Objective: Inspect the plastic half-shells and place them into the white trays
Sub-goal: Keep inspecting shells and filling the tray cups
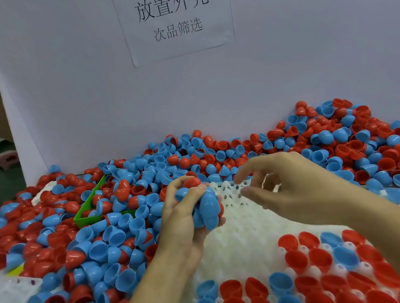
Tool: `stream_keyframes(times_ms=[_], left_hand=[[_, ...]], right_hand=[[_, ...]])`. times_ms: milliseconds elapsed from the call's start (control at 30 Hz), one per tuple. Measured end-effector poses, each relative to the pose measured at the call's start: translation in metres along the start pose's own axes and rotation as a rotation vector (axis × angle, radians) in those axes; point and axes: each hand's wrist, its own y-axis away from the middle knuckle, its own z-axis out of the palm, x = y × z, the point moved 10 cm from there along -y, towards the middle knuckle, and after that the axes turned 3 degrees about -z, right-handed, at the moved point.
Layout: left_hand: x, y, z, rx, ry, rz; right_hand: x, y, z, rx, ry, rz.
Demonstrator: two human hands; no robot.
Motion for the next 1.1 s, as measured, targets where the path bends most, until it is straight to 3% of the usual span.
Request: stream_keyframes(times_ms=[133,233,500,733,900,1100], left_hand=[[0.0,-0.002,-0.012,0.09,0.077,-0.006],[-0.003,-0.005,-0.015,0.083,0.095,-0.023],[-0.008,-0.005,-0.007,0.03,0.149,-0.077],[-0.01,-0.001,-0.001,-0.001,0.189,-0.117],[-0.011,0.001,0.003,-0.048,0.162,-0.149],[-0.012,-0.002,-0.003,0.005,0.17,-0.144]], right_hand=[[-0.027,-0.022,0.017,-0.183,-0.017,-0.028],[-0.039,-0.033,0.04,-0.199,0.047,-0.068],[-0.034,-0.044,0.013,0.099,-0.011,-0.13],[-0.023,-0.046,0.009,0.226,-0.097,-0.079],[-0.021,-0.042,0.004,0.418,-0.205,-0.055],[-0.026,-0.04,0.001,0.456,-0.089,-0.079]])
